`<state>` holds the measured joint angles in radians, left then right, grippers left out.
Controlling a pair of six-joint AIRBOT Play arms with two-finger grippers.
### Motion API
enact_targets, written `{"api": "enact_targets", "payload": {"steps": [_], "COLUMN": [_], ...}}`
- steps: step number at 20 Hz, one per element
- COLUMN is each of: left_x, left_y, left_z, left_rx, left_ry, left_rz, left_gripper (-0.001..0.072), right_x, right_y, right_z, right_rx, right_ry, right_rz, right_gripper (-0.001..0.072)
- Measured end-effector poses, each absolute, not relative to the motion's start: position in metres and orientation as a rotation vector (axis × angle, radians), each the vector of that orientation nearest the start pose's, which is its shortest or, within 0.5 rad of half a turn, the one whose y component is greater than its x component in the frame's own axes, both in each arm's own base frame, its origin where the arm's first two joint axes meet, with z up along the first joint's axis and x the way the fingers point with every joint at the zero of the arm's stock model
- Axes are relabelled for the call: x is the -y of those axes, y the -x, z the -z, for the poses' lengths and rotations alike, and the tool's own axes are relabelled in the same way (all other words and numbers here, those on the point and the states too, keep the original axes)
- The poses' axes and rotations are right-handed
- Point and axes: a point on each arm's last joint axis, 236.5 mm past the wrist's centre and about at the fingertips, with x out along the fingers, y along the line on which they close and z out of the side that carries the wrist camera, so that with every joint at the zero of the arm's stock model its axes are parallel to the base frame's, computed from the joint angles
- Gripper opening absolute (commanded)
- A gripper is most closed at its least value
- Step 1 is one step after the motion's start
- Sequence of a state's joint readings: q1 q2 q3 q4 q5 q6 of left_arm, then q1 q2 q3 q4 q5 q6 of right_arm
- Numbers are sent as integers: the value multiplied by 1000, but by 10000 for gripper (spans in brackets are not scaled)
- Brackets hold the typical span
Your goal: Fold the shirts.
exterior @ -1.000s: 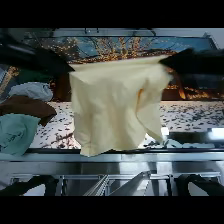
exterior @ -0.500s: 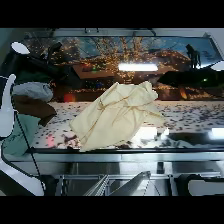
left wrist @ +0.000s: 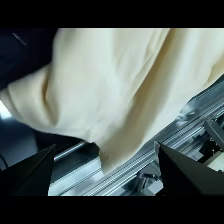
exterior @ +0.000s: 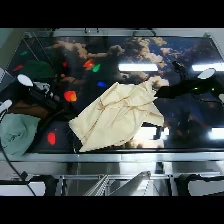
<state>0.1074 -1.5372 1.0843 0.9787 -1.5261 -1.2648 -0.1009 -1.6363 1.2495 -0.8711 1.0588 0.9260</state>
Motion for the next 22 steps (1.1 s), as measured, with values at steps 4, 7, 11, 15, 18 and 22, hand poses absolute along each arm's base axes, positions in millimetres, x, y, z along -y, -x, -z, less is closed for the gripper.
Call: {"api": "enact_targets", "payload": {"steps": [4,7,11,15,18,22], "left_x": [92,86,85,105,113,104], "left_y": [-251,-239,-239,-248,-267,-281], "left_z": [70,81,97,107,113,112], "left_rx": [-1798,-1788,-1746,-1681,-1598,-1558], "left_ry": [527,560,577,584,570,532], "left_rz": [484,436,382,376,354,342], "left_gripper": [720,720,720,702,328,146], "right_x": [-113,-127,-135,-143,-146,-146], "right_y": [-460,-465,-465,-467,-468,-466], "right_z": [75,79,79,74,71,68], "right_rx": [-1175,-1174,-1176,-1162,-1158,-1161], "right_ry": [-236,-255,-271,-314,-332,-353], "right_rz": [-606,-634,-658,-671,-680,-690], "right_gripper": [436,25,24,24,24,24]}}
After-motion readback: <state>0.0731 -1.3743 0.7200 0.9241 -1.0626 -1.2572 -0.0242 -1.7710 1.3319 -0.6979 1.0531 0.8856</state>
